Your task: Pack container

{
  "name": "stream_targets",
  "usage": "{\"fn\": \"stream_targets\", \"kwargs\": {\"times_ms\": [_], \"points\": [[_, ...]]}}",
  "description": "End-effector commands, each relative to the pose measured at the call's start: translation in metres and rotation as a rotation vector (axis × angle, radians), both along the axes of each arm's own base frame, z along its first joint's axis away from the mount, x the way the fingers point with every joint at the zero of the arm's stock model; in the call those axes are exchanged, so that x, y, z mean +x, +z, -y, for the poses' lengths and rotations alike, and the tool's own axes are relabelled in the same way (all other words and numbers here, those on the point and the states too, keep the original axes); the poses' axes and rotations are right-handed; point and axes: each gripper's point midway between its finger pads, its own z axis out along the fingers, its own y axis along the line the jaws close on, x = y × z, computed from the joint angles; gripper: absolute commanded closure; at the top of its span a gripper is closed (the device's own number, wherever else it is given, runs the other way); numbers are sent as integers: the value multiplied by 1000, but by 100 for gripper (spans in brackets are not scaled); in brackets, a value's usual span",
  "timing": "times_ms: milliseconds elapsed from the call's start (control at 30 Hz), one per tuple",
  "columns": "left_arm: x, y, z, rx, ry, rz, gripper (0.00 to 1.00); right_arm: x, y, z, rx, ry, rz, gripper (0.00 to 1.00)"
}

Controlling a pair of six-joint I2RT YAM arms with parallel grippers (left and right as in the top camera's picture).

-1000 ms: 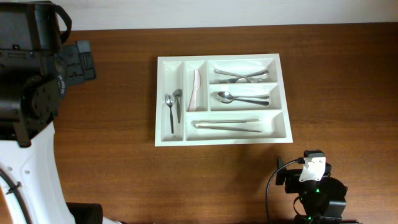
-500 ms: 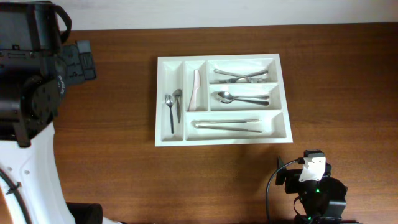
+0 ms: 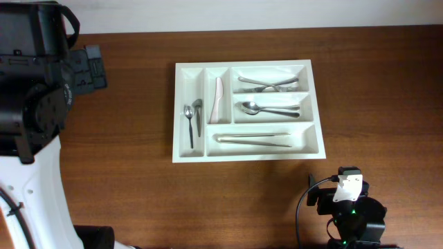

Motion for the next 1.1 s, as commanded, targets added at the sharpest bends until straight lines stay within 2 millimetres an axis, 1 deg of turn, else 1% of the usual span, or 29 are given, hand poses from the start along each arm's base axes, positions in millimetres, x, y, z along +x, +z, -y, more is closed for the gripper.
{"fn": "stream_targets", "kwargs": {"times_ms": [0,100,133,267,367,433,500,567,667,700,733,767,800,900,1067], "points": [[-4,6,-4,17,6,15,1,1,2,0,-3,-3,14,1],[-18,10,-6,22,12,17,1,1,2,0,-2,-3,14,1],[-19,16,-6,20,12,43,1,1,2,0,-2,-3,14,1],[-17,44,0,-20,-18,199,1,1,2,0,-3,-3,14,1],[-15,59,11,-64,-69,308,1,1,2,0,-3,-3,14,1],[-15,59,19,-97,-115,358,1,1,2,0,-3,-3,14,1],[-15,52,27,-124,-158,399,1,1,2,0,-2,-3,14,1],[-15,42,36,-151,-205,441,1,1,2,0,-3,-3,14,1],[-21,7,49,-188,-277,502,1,1,2,0,-2,-3,14,1],[-25,-6,50,-191,-285,512,1,1,2,0,-2,-3,14,1],[-33,-27,49,-191,-286,520,1,1,2,0,-2,-3,14,1],[-40,-43,49,-191,-286,519,1,1,2,0,-3,-3,14,1],[-45,-55,48,-191,-285,517,1,1,2,0,-3,-3,14,1],[-65,-100,46,-192,-283,492,1,1,2,0,-2,-3,14,1],[-92,-164,44,-193,-279,457,1,1,2,0,-2,-3,14,1]]}}
